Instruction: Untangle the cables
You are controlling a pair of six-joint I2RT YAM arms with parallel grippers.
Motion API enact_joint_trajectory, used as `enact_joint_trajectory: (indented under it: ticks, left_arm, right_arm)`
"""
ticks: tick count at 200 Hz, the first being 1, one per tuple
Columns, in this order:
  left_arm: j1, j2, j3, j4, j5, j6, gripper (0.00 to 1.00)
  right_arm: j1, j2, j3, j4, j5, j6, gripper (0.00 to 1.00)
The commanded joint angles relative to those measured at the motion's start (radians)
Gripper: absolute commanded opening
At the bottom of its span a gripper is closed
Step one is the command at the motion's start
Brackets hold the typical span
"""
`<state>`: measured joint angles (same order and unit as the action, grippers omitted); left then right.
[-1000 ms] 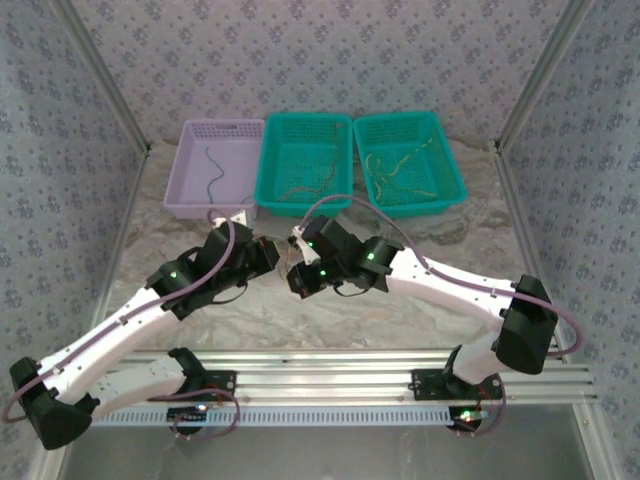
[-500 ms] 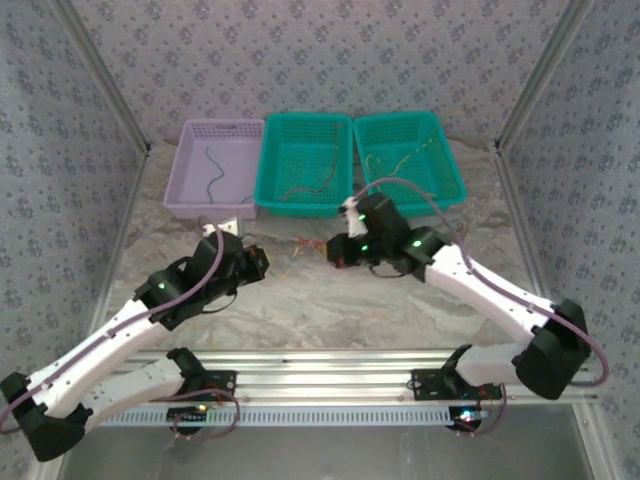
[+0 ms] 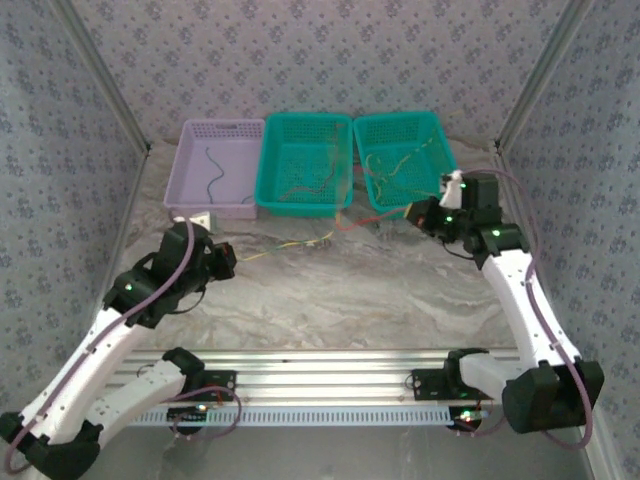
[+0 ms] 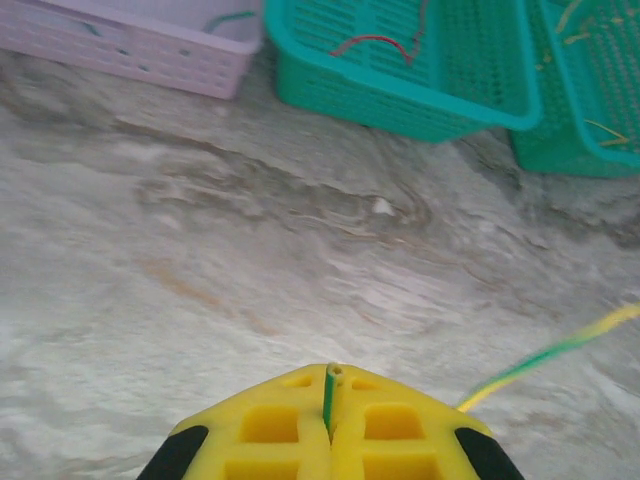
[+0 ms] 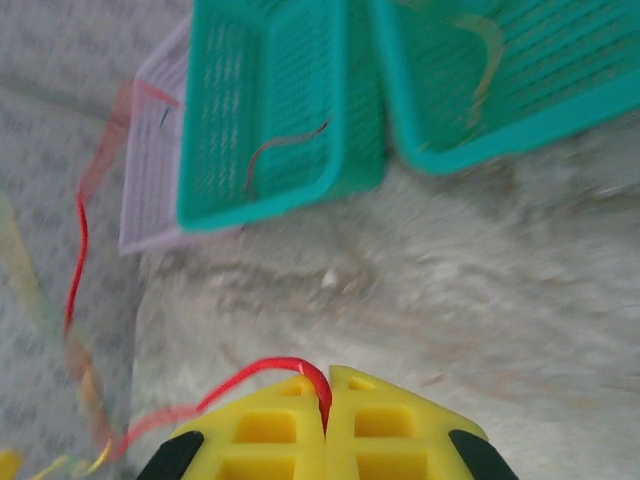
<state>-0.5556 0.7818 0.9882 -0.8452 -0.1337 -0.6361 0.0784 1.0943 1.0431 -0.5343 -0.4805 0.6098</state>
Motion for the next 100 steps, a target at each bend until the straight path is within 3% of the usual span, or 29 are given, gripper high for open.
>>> enact_joint_trajectory:
  ticks: [1,38,83,100]
  left_arm:
    - [0.075,-0.016,0.044,-0.204,-0.048,0.138,0.00]
    - [0.189,-0.025,0.068,-0.221,0.031,0.196,0.00]
    - [0.283,-0.050,0.112,-0.266,0.025,0.266,0.00]
    - [0.302,-0.057,0.115,-0.272,0.038,0.267,0.00]
  right_arm:
    - [-0.082,-0.062,-0.010,-0.020,0.183,0.006,0.00]
    - [-0.113,-0.090,0.005,-0.033,0.197,-0.007,0.00]
    - [-0.141,-0.212,-0.001,-0.099,0.464,0.010,0.00]
    - [-0.191,-0.271,-0.036,-0.086,0.496,0.062,0.00]
